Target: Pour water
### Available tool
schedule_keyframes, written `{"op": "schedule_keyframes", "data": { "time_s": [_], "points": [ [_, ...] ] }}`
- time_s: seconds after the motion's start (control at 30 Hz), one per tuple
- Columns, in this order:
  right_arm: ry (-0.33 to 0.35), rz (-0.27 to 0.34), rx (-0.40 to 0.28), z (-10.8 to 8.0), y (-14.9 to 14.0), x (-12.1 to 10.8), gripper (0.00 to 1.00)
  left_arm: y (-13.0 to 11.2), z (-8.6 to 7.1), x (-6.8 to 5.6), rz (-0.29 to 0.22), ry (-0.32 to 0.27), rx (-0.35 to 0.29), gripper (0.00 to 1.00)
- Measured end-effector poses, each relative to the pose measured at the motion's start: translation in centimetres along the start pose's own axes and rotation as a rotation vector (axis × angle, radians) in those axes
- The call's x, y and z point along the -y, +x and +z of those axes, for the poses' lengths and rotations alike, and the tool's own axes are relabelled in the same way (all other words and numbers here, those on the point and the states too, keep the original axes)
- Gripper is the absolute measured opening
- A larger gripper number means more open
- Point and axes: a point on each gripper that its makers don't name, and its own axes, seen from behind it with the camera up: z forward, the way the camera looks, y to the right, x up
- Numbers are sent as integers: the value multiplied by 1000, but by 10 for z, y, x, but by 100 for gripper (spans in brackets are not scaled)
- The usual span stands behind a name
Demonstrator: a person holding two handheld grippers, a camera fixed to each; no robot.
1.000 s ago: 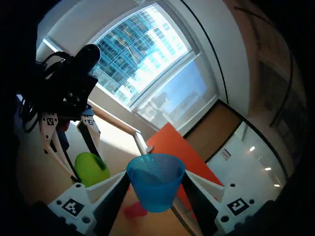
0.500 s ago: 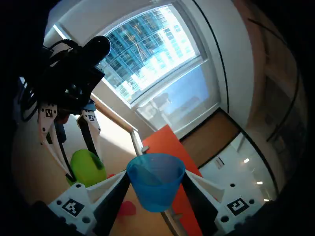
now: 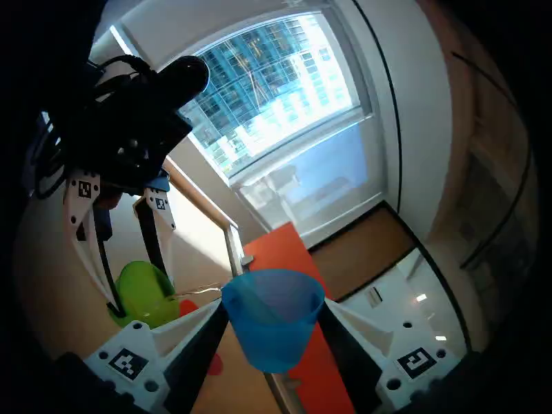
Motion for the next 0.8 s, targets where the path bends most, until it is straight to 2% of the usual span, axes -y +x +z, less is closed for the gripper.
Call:
{"op": "schedule_keyframes", "data": {
  "time_s": [0.8],
  "points": [
    [-32,-127,-3,1,3,-10,89,0,1,-2,0,-8,-2,88]
  ]
}}
